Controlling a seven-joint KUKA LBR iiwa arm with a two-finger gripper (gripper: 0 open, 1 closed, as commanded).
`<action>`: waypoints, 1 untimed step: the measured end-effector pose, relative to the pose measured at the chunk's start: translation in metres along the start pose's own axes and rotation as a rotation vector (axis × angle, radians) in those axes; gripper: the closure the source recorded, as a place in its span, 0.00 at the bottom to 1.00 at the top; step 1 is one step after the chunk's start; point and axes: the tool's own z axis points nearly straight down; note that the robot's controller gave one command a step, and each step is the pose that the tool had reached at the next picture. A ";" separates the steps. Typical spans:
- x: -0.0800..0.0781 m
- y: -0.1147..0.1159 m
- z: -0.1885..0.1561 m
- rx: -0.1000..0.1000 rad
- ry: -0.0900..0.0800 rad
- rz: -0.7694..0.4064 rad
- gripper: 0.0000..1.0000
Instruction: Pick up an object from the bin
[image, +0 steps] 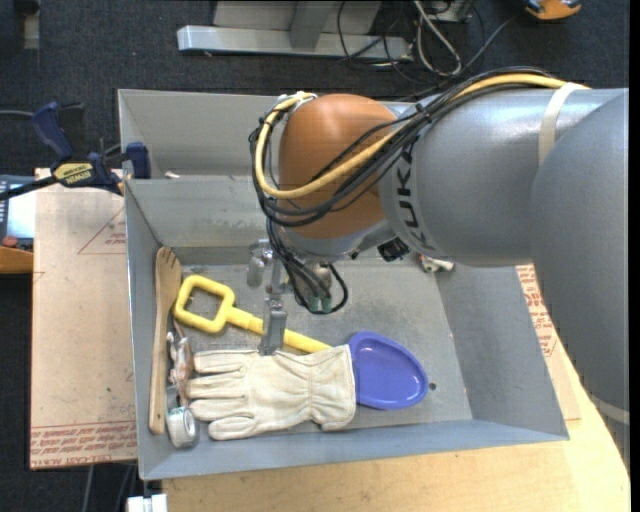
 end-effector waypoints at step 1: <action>-0.002 -0.001 -0.005 -0.001 -0.007 0.005 0.00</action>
Offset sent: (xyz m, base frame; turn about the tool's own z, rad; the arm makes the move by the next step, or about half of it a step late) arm 0.0515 -0.0073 -0.1191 0.2468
